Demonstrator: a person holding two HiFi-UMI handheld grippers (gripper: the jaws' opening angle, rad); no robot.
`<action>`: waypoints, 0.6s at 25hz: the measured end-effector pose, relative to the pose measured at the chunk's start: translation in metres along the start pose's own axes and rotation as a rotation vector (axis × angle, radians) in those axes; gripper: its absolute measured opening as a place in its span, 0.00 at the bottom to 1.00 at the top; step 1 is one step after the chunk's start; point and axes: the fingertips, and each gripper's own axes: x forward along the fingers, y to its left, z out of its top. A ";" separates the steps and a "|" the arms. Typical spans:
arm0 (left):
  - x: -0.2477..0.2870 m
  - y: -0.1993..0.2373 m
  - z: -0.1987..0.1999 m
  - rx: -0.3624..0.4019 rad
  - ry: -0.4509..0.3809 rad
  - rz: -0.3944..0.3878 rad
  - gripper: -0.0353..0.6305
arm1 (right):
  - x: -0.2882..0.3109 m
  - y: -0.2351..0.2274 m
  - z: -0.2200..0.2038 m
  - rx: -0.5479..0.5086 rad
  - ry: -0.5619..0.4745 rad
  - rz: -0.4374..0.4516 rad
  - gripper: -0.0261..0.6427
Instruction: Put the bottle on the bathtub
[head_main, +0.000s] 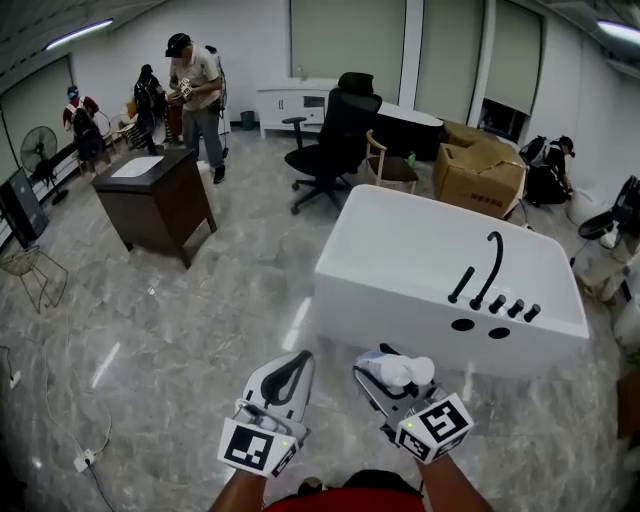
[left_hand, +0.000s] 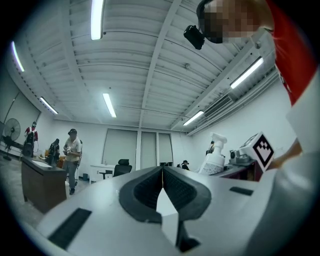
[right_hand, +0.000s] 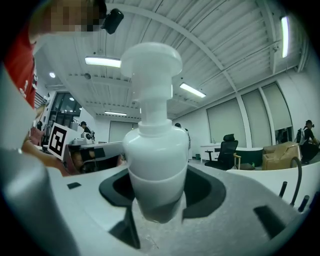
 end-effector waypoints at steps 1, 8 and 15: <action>-0.001 0.007 -0.001 -0.002 -0.001 -0.003 0.07 | 0.007 0.001 0.000 0.001 0.002 -0.005 0.41; 0.026 0.053 -0.020 -0.024 0.027 -0.022 0.07 | 0.058 -0.020 -0.013 0.003 0.029 -0.035 0.41; 0.114 0.103 -0.051 -0.002 0.067 -0.022 0.07 | 0.131 -0.100 -0.034 -0.018 0.061 -0.040 0.41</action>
